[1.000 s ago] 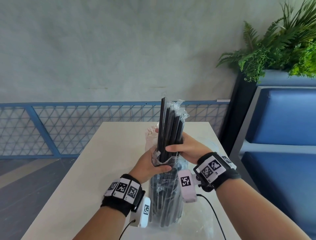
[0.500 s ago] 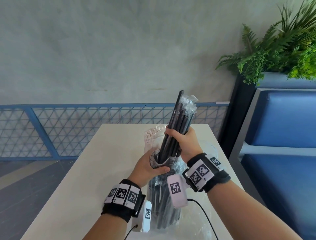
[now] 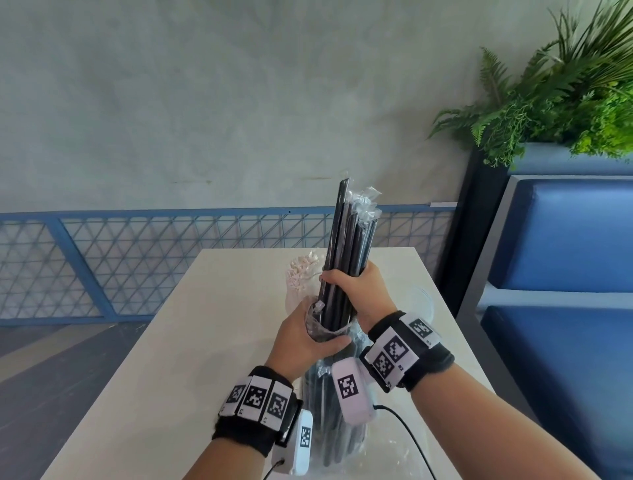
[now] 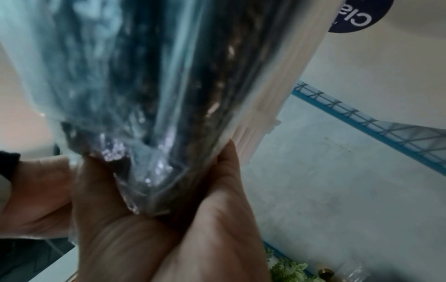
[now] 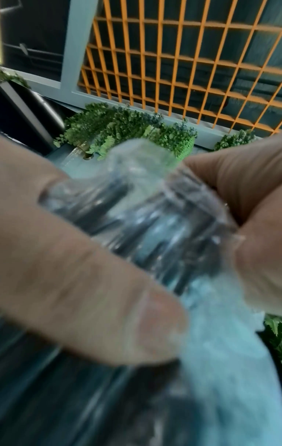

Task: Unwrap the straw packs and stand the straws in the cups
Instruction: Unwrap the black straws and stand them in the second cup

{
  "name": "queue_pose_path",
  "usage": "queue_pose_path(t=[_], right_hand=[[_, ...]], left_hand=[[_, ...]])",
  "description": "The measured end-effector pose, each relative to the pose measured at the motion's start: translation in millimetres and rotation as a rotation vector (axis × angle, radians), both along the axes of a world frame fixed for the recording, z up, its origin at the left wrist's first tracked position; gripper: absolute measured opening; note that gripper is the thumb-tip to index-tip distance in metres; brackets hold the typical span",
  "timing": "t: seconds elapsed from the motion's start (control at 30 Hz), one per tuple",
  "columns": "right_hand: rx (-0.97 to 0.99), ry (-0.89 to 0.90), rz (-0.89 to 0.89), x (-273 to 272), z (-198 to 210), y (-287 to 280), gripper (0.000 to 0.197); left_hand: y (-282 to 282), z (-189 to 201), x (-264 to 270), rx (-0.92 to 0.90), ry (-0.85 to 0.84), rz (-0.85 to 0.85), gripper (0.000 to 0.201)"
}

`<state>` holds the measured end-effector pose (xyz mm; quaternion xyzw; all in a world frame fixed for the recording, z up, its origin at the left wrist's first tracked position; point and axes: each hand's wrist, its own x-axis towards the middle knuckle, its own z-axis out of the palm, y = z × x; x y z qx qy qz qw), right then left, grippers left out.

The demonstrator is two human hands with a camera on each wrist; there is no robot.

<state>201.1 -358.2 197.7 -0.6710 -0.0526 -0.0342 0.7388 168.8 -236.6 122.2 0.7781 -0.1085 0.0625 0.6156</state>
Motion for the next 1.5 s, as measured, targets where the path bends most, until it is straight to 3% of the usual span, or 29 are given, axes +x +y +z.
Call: queue_pose_path(t=[0.1, 0.33, 0.63, 0.93, 1.23, 1.5], right_hand=[[0.067, 0.023, -0.019, 3, 6, -3, 0.015], [0.158, 0.026, -0.045, 9, 25, -7, 0.023], [0.193, 0.031, -0.083, 10, 34, -9, 0.019], [0.208, 0.029, -0.095, 18, 48, -8, 0.014], [0.293, 0.026, -0.085, 27, 55, -10, 0.01], [0.3, -0.067, -0.198, 37, 79, -47, 0.011]], left_hand=[[-1, 0, -1, 0.026, -0.029, 0.032, 0.053], [-3, -1, -2, 0.02, -0.051, 0.052, 0.065], [1, -4, -1, 0.123, -0.087, 0.112, 0.056], [6, -6, 3, 0.038, -0.061, 0.122, 0.058], [21, 4, 7, 0.082, -0.003, 0.159, 0.034], [23, 7, 10, 0.129, -0.023, 0.226, 0.033]])
